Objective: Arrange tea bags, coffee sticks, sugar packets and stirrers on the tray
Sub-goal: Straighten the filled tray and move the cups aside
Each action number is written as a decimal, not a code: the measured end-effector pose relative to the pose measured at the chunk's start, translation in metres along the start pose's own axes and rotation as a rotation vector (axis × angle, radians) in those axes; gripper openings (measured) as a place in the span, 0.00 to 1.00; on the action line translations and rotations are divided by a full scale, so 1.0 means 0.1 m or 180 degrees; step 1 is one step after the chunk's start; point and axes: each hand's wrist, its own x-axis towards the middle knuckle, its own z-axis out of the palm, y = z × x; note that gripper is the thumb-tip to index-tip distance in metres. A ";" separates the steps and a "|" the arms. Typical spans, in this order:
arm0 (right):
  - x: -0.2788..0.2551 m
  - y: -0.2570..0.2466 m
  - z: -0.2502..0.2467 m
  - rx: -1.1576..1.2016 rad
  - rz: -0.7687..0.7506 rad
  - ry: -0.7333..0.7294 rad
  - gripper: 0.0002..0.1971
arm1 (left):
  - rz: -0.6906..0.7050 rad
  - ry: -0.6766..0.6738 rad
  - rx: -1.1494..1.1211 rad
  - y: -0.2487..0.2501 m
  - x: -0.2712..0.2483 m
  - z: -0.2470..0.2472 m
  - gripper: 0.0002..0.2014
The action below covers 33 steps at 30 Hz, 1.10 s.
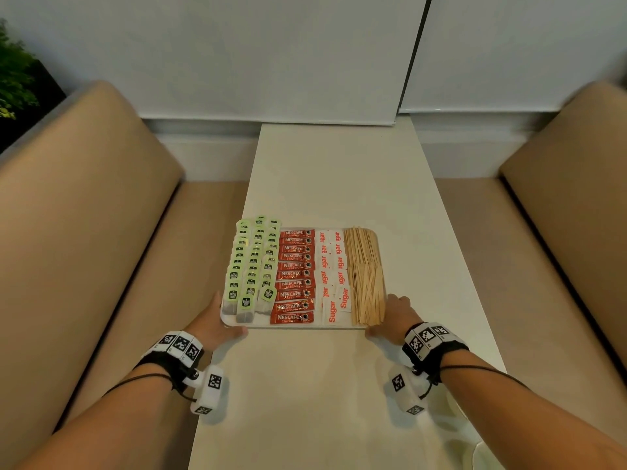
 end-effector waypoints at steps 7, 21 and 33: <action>-0.38 -0.18 -0.32 0.0605 -0.0339 0.0438 0.34 | -0.0323 0.0538 0.0301 0.26 -0.21 -0.04 0.60; -2.05 -0.03 -0.69 0.0730 -0.1418 0.0482 0.08 | 0.0986 0.0165 -0.0397 0.91 -1.43 0.12 0.09; -2.89 1.35 -0.65 0.1241 -0.1175 0.0459 0.07 | 0.1177 -0.0158 0.0012 1.30 -2.11 0.95 0.13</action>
